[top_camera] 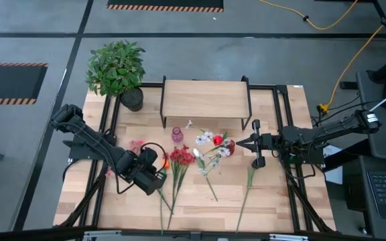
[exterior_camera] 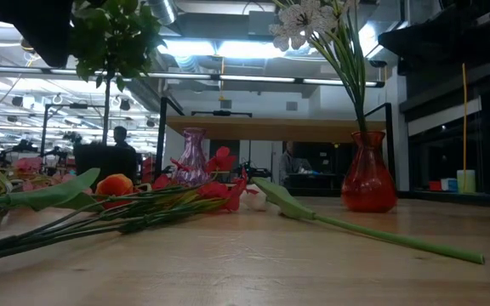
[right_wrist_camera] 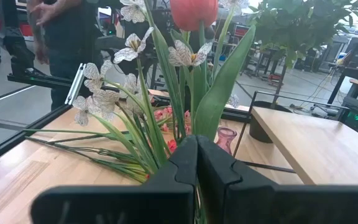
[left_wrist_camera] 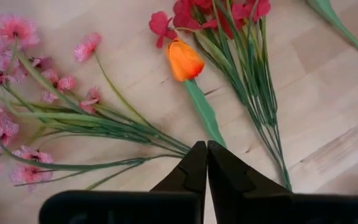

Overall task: Pick and place flowers into a vace then onto a shelf
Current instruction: Put the orange tulip into the purple vase

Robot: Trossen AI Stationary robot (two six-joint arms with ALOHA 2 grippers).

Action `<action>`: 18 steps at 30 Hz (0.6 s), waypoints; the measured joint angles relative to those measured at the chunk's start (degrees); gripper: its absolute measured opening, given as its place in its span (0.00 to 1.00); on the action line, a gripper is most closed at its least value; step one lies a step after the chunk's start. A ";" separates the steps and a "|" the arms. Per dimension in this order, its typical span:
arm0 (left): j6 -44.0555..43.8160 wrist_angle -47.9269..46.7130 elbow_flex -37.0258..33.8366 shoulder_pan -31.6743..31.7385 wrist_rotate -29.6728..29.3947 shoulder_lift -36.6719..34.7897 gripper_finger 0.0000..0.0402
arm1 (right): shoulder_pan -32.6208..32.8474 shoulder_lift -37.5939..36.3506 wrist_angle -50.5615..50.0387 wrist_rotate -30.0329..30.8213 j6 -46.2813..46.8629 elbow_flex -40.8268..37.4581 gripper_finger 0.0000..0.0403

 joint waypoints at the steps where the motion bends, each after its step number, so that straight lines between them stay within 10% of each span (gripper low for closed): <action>1: -0.48 0.00 0.00 0.00 0.09 0.00 0.04 | 0.00 0.00 0.00 0.00 -0.01 0.00 0.03; 18: 2.93 2.30 -0.02 -0.04 3.20 4.92 0.33 | 0.00 0.00 -1.64 0.00 -0.02 0.00 0.03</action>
